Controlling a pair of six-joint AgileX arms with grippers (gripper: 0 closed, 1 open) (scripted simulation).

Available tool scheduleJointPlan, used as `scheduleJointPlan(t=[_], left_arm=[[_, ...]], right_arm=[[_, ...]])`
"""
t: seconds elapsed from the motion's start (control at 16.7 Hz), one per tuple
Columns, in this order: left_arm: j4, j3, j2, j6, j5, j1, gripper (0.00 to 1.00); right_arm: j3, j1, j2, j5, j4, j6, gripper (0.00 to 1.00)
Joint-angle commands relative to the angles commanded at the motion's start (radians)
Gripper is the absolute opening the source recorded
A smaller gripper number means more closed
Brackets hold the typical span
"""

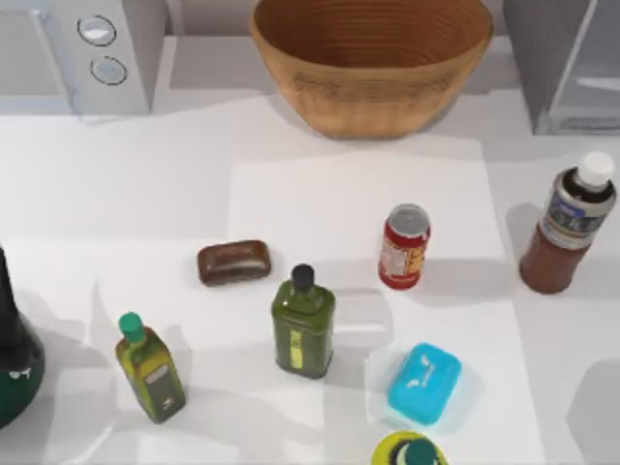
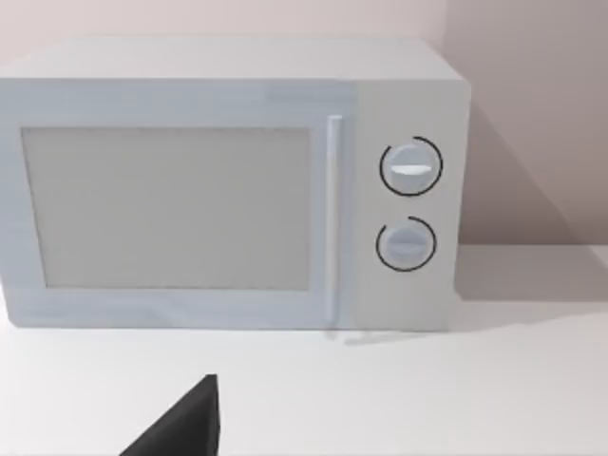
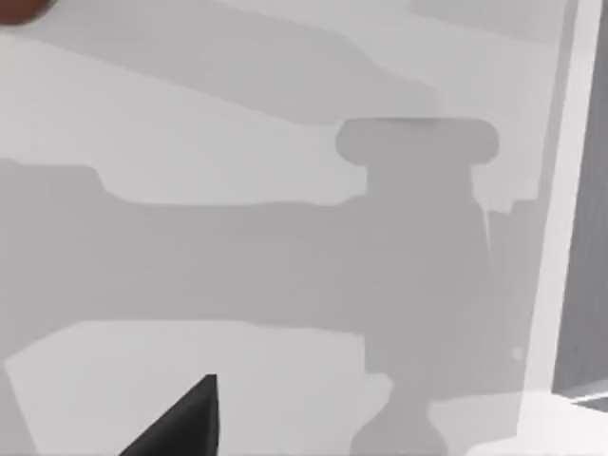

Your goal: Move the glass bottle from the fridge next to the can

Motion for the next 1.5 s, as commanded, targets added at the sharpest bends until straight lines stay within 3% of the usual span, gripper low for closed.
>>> scheduleJointPlan(t=[0.18,0.36,0.66,1.14,1.5], left_arm=[[0.000,0.000,0.000,0.000,0.000,0.000,1.00],[0.000,0.000,0.000,0.000,0.000,0.000,1.00],[0.000,0.000,0.000,0.000,0.000,0.000,1.00],[0.000,0.000,0.000,0.000,0.000,0.000,1.00],[0.000,0.000,0.000,0.000,0.000,0.000,1.00]], right_arm=[[0.080,-0.252,0.283,-0.099,-0.017,-0.260,1.00],[0.137,-0.423,0.480,-0.168,-0.030,-0.431,1.00],[0.178,-0.520,0.609,-0.214,-0.045,-0.534,1.00],[0.173,-0.473,0.611,-0.208,0.011,-0.468,1.00],[0.163,-0.238,0.623,-0.161,0.327,-0.079,1.00]])
